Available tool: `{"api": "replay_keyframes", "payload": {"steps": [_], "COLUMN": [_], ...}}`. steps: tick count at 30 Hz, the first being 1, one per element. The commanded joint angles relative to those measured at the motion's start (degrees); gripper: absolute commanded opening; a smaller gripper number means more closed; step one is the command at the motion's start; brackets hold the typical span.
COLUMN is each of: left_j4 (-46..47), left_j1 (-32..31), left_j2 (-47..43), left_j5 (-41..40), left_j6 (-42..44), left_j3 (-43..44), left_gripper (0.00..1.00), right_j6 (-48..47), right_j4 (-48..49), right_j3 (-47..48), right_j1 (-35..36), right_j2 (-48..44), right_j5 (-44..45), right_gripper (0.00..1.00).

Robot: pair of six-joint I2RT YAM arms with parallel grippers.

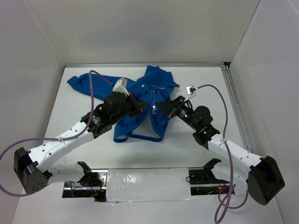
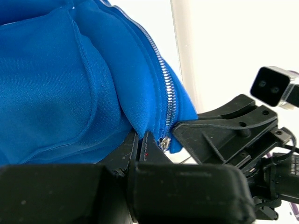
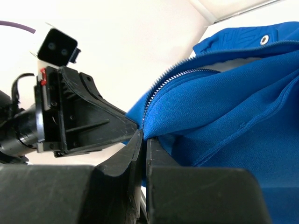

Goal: Zip up the jacket

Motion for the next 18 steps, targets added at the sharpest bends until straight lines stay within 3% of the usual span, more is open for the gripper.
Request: {"api": "replay_keyframes", "payload": {"steps": [1,13,18], "left_j4": [3.3,5.8,6.3], "left_j1": [-0.7,-0.8,-0.8], "left_j2": [-1.4,-3.7,-4.0], "left_j5": [0.8,3.8,5.4], "left_j6": [0.1,1.5,3.4], "left_j3": [-0.9,-2.7,-3.0], "left_gripper": [0.00,0.00,0.00], "right_j6": [1.9,1.6,-0.1], "right_j4": [6.6,3.9,8.6], "right_j3": [2.4,3.3,2.7], "right_j1": [0.1,0.8,1.5], "right_j2": [-0.9,-0.5,1.7], "right_j5": [-0.6,4.8,2.6], "right_gripper": [0.00,0.00,0.00]}}
